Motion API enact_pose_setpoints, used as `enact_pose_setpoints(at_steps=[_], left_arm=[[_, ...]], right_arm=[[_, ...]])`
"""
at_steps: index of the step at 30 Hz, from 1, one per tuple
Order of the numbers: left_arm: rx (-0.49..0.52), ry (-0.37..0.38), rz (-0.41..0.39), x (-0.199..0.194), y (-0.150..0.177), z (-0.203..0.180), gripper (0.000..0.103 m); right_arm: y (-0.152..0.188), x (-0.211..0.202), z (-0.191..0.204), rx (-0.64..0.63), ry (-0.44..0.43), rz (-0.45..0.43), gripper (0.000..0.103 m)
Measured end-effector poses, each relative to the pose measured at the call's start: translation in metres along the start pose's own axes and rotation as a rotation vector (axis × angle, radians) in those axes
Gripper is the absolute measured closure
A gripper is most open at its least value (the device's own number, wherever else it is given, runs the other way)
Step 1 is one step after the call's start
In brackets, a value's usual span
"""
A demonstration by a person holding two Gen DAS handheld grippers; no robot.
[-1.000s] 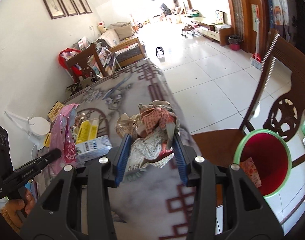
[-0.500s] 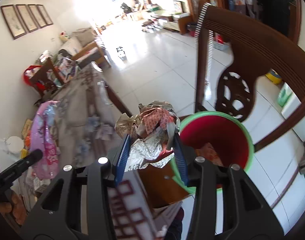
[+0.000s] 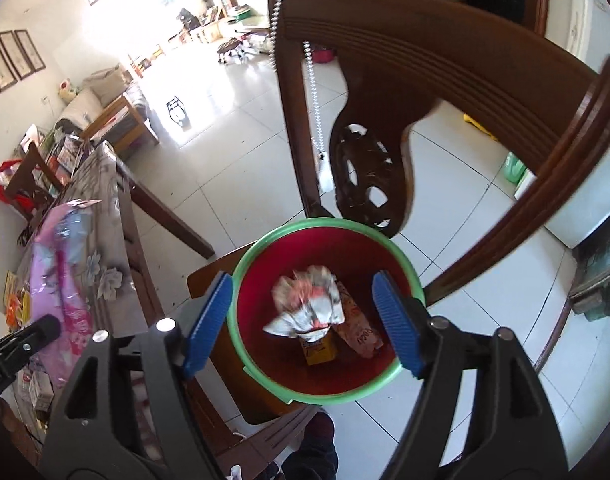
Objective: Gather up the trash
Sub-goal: 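Carry the crumpled paper and pink wrapper to the red bin and release both, then move both open tools back over the table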
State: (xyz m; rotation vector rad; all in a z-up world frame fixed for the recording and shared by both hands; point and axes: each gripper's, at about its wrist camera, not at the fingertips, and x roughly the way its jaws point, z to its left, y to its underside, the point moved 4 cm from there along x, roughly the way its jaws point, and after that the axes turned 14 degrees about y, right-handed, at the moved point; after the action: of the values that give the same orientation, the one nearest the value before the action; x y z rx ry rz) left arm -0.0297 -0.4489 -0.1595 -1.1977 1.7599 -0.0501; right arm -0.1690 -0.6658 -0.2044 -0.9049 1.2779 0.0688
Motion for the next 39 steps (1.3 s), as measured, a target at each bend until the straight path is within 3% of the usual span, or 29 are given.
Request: enact_pose_setpoints(at_steps=[10,12,14,16,21,27,39], left_arm=[[0.087,0.102,0.109,0.083,-0.018,-0.046,0.100],[0.094,0.101,0.116,0.093,-0.021,-0.052,0.089],[0.096,0.106,0.103,0.093,-0.023,-0.054,0.056],[0.102,0.113,0.080,0.087,-0.025,-0.056,0.054],[0.145,0.070,0.021,0.046,-0.027,-0.054,0.054],[0.142,-0.017,-0.083,-0.030,-0.022,-0.021,0.054],[-0.057,-0.201,-0.245,-0.178,0.023,0.106,0.054]], right_arm=[[0.015,-0.019,-0.053,0.082,0.091,0.009,0.031],[0.016,-0.024,-0.060,0.097,0.101,0.004,0.031],[0.016,-0.028,-0.061,0.101,0.109,-0.002,0.031],[0.017,-0.033,-0.059,0.088,0.119,-0.009,0.031],[0.018,-0.042,-0.049,0.069,0.123,-0.039,0.031],[0.014,-0.051,0.002,0.022,0.051,-0.062,0.031],[0.028,-0.086,0.189,-0.228,-0.158,-0.091,0.031]])
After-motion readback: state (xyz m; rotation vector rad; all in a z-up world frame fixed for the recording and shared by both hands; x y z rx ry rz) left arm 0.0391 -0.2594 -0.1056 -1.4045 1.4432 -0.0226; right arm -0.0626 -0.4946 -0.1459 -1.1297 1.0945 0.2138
